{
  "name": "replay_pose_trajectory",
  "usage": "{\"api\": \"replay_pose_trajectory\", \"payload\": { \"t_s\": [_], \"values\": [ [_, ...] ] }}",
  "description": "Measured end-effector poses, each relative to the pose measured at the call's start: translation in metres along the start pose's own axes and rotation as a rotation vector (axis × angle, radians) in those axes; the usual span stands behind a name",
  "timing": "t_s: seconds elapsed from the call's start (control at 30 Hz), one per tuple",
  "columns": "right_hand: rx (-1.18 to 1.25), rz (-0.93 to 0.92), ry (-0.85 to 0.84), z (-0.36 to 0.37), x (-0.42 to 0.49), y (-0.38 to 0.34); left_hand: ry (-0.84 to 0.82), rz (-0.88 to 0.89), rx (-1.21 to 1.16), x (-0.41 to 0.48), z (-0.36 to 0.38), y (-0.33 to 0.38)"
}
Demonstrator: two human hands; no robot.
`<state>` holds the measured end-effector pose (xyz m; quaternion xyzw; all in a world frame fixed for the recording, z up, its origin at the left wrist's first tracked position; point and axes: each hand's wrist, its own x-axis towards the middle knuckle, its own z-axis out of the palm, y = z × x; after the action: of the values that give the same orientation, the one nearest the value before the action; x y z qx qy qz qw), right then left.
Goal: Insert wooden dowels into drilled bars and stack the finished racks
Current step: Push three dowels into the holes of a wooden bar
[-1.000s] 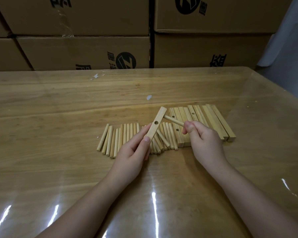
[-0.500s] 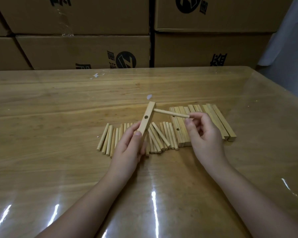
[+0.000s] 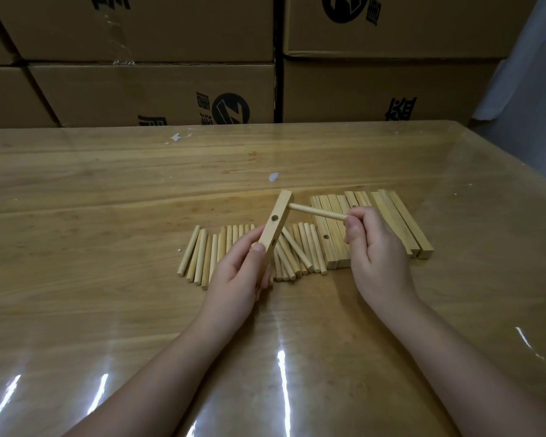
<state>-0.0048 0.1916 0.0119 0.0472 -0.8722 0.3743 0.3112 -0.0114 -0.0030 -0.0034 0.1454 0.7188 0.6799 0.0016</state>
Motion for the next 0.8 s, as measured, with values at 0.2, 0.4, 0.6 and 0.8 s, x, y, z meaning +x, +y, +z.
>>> {"api": "replay_pose_trajectory", "payload": {
  "t_s": [0.2, 0.4, 0.6, 0.8],
  "values": [
    [-0.031, -0.01, 0.009, -0.0009, 0.0006, 0.0002, -0.023, -0.002, 0.039, -0.0018, -0.0002, 0.0006],
    [0.011, 0.049, -0.028, -0.0003, -0.0001, 0.0014, -0.007, 0.041, 0.06, -0.004, 0.0001, 0.0008],
    [0.217, 0.114, 0.013, 0.0018, 0.0011, 0.0033, -0.029, 0.028, 0.028, -0.0026, 0.0008, 0.0032],
    [0.073, -0.024, -0.151, 0.0055, -0.0035, 0.0006, 0.101, -0.02, -0.163, 0.0046, -0.0031, 0.0019]
  ]
}}
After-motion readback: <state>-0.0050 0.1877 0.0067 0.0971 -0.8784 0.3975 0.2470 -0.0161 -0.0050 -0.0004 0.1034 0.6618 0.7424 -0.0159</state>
